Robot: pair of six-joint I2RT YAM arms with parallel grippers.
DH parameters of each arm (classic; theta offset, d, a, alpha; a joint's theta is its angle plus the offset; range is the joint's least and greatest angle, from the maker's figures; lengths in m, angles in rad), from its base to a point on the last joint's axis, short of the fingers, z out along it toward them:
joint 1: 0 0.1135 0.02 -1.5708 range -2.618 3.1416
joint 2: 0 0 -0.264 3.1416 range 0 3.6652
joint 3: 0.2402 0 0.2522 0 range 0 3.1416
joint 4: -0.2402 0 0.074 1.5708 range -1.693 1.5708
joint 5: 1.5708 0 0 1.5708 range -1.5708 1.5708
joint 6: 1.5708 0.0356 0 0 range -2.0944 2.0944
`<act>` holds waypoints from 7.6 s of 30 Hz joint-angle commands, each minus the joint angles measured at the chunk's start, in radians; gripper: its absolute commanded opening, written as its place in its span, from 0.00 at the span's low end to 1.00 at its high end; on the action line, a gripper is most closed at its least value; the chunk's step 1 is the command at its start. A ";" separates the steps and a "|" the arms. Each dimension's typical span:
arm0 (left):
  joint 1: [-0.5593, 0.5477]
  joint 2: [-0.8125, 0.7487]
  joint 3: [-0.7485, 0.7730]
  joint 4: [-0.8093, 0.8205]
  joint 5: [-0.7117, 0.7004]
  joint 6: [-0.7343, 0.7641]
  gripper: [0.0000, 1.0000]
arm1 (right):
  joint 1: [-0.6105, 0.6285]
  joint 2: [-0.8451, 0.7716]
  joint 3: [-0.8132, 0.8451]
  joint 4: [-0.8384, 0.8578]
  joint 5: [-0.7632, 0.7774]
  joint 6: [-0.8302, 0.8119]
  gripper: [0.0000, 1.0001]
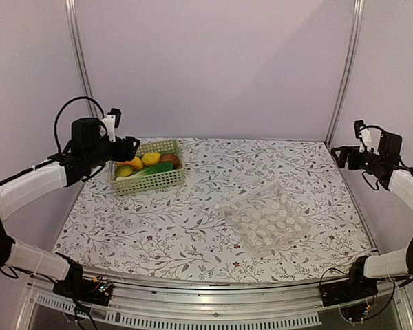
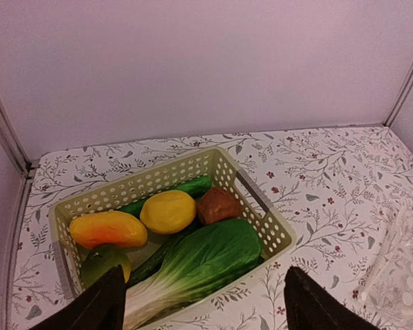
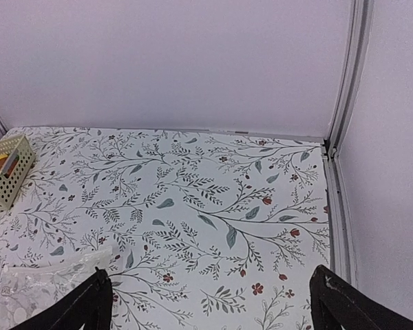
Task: Place the food in the zip-top bag and seal the zipper
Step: Move the bin to the center of the board, then pick up the zipper food storage bag at the center of the board, then pass from the left arm to the right, then open the zipper food storage bag at the center of the board.
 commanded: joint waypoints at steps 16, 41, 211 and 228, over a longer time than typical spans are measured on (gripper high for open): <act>-0.171 0.276 0.153 -0.241 -0.032 0.299 0.79 | 0.003 -0.014 0.011 -0.230 -0.508 -0.345 0.80; -0.142 0.514 0.187 -0.310 -0.143 0.291 0.86 | 0.002 -0.012 0.041 -0.308 -0.546 -0.412 0.76; -0.971 0.945 0.774 0.391 -0.639 -0.420 0.53 | 0.563 0.047 0.205 -0.510 -0.039 -0.139 0.01; -0.887 1.012 0.818 0.273 -0.628 -0.578 0.00 | 0.571 0.014 0.237 -0.560 0.181 -0.153 0.02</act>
